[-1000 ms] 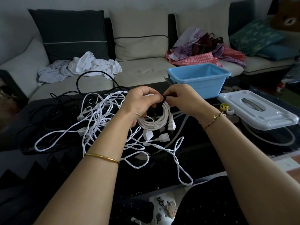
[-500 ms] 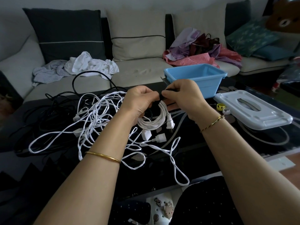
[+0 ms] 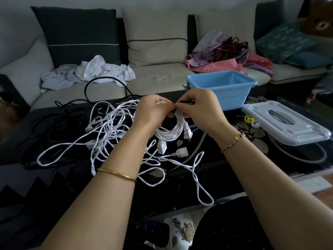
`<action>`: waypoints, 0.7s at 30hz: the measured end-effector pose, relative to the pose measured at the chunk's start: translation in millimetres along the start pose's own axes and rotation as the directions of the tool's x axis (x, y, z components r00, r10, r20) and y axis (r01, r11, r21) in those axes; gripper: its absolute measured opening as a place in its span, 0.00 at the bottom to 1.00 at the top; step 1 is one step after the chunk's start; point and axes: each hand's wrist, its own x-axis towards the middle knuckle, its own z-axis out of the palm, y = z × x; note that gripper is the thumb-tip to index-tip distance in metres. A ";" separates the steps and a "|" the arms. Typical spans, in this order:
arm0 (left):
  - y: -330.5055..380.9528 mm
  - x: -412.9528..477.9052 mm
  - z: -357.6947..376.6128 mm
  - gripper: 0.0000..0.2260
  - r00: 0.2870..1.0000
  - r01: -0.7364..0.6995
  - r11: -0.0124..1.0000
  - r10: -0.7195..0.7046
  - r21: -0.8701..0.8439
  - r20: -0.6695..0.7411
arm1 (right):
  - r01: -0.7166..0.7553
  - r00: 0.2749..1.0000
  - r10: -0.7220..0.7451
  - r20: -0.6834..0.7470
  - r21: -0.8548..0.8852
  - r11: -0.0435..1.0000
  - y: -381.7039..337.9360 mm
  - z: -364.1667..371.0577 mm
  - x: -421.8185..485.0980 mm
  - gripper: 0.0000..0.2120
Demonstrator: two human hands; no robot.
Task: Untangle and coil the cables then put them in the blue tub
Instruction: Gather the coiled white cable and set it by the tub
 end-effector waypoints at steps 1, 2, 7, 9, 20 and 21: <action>0.4 -0.2 -0.5 0.07 1.000 0.029 0.999 -0.029 -0.033 -0.002 | 0.011 1.000 -0.011 -0.006 -0.010 1.000 -0.1 1.5 -0.1 0.06; 0.7 -0.6 -0.9 0.08 0.998 0.059 0.996 -0.059 -0.068 -0.002 | 0.023 1.000 -0.023 -0.006 -0.024 0.999 -0.6 2.7 -0.3 0.06; 3.1 -0.6 -1.9 0.06 0.989 0.146 0.947 -0.144 -0.285 0.029 | 0.108 0.994 -0.109 -0.022 -0.014 0.994 0.2 3.9 1.7 0.03; 3.7 -0.3 -2.0 0.06 0.986 0.167 0.924 -0.164 -0.343 0.036 | 0.124 0.992 -0.124 -0.004 -0.011 0.992 -0.7 3.6 1.1 0.04; 3.6 0.0 -1.3 0.06 0.983 0.175 0.926 -0.182 -0.336 0.011 | 0.017 1.000 -0.017 -0.005 0.168 0.986 0.7 0.7 3.7 0.14; 3.9 -0.3 -0.8 0.06 0.985 0.168 0.930 -0.175 -0.328 0.010 | 0.010 1.000 -0.009 -0.008 0.161 0.987 1.5 0.6 2.9 0.12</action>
